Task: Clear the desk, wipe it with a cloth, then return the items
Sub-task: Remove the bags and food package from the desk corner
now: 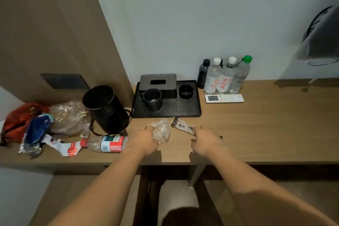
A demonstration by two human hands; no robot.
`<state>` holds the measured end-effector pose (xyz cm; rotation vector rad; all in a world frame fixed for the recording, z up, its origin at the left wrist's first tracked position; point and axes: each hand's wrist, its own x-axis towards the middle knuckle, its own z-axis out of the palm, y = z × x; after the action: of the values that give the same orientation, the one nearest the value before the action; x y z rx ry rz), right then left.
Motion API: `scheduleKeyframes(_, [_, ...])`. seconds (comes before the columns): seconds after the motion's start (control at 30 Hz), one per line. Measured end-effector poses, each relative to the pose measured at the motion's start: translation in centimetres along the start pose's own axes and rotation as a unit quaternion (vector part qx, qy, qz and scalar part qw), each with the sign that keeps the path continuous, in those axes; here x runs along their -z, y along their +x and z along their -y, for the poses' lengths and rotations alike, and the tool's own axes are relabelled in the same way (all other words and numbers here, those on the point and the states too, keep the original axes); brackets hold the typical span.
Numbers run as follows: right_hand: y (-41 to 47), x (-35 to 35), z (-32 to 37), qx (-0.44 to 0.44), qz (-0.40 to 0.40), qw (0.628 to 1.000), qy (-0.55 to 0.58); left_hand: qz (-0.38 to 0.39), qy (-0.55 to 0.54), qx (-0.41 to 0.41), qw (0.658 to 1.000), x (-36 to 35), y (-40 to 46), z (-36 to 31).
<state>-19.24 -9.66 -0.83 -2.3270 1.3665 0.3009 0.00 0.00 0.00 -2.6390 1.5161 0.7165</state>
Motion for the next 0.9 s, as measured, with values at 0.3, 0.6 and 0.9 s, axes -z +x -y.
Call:
scheduleKeyframes(0.3, [9.4, -6.6, -1.9, -0.014, -0.069, 0.997, -0.030, 0.017, 0.047, 0.024, 0.998, -6.8, 9.0, 1.7])
scheduleKeyframes(0.6, [11.7, -8.4, -2.6, -0.010, -0.103, 0.990, -0.095, -0.045, 0.076, 0.008, 0.996, -9.1, 10.3, 3.0])
scheduleKeyframes(0.9, [4.5, -2.3, -1.4, -0.105, -0.146, 0.974, 0.141, -0.110, -0.112, 0.028, 0.987, -4.3, 5.6, 1.6])
